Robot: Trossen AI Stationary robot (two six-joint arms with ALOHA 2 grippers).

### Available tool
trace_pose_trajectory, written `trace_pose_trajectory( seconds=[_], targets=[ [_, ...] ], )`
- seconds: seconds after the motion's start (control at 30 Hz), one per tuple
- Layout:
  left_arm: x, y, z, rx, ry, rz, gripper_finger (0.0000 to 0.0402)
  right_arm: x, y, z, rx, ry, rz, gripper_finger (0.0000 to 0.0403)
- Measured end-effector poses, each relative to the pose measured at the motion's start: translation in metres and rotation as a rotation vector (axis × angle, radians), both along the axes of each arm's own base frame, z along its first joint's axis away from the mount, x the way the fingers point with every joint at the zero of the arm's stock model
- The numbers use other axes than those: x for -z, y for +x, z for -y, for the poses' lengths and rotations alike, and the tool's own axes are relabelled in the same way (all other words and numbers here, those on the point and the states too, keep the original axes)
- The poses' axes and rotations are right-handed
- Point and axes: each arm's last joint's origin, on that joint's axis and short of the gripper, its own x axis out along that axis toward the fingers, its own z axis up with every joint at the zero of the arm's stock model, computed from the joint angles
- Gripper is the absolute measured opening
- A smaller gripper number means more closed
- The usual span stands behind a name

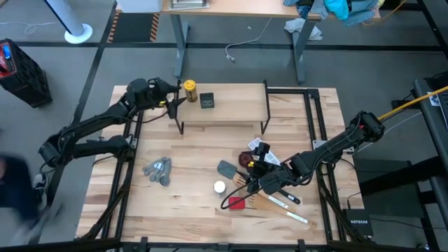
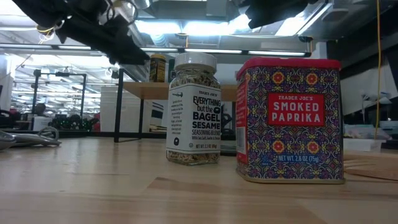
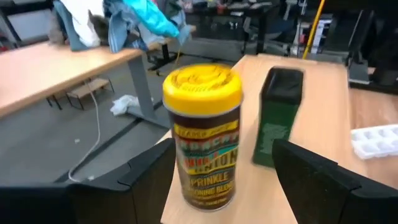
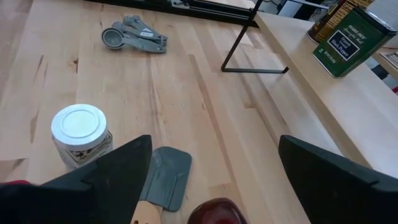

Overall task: Shelf spices
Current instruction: Remove the yellow seasoning bottle from the shelf

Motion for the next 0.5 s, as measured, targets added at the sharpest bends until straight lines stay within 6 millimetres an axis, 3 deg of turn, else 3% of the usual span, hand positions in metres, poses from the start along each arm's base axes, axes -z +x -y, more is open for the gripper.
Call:
trace_pose_trajectory(
  seconds=[0.5],
  targets=[
    [0.028, 0.021, -0.040, 0.135, 0.020, 0.048, 0.0260, 0.000, 0.000, 0.000, 0.001, 0.003, 0.005, 0.0356]
  ],
)
